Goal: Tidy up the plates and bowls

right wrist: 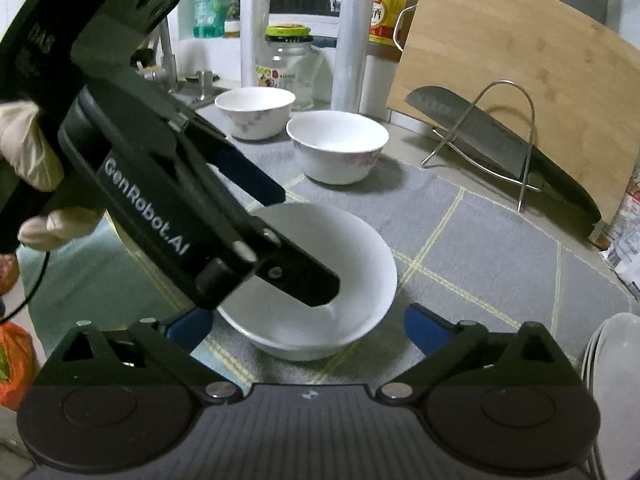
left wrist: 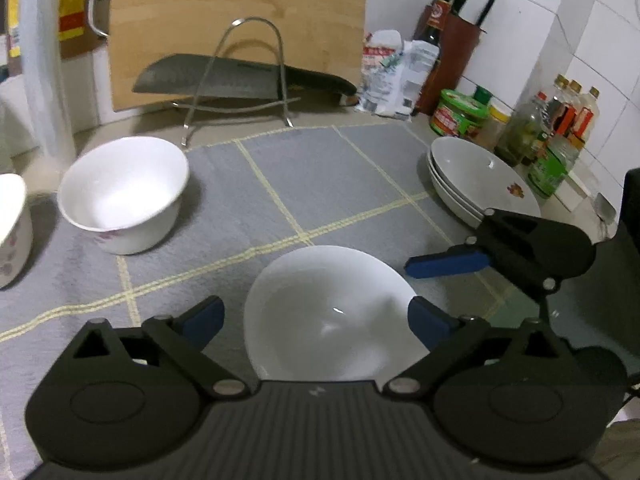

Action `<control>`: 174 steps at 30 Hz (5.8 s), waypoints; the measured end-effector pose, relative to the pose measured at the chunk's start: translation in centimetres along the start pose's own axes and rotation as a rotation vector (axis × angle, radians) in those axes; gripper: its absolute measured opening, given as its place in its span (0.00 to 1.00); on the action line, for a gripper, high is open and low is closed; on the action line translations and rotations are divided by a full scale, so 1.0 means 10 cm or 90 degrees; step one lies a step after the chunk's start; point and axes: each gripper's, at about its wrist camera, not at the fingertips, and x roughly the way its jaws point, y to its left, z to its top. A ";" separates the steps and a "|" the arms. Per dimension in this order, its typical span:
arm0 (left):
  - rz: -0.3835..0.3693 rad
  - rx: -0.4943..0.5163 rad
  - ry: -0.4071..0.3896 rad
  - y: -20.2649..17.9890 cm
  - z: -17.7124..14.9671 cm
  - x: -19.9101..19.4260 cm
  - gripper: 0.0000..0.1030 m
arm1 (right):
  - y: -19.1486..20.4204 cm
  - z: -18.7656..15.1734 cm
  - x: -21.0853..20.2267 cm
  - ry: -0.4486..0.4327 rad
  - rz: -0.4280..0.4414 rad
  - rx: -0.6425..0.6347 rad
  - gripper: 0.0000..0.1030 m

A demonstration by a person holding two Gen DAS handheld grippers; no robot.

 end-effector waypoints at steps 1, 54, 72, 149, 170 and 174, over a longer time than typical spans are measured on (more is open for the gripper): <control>0.009 -0.003 -0.007 0.01 -0.01 -0.02 0.95 | 0.00 0.00 0.00 0.001 0.000 -0.001 1.00; 0.222 -0.020 -0.117 0.75 -0.03 0.10 0.98 | -0.63 0.96 0.47 0.007 0.070 0.003 1.00; 0.234 -0.013 -0.129 0.88 0.11 0.32 0.97 | -0.92 1.45 1.33 0.038 0.154 0.031 0.97; 0.143 0.016 -0.140 -0.10 -0.03 -0.51 0.88 | -0.58 1.12 0.21 -0.004 0.159 0.066 0.77; 0.109 0.057 -0.091 -0.43 -0.29 -0.37 0.88 | -0.51 0.59 0.02 0.034 0.130 0.086 0.77; 0.111 0.062 -0.084 -0.44 -0.31 -0.36 0.88 | -0.50 0.54 0.05 0.039 0.129 0.086 0.77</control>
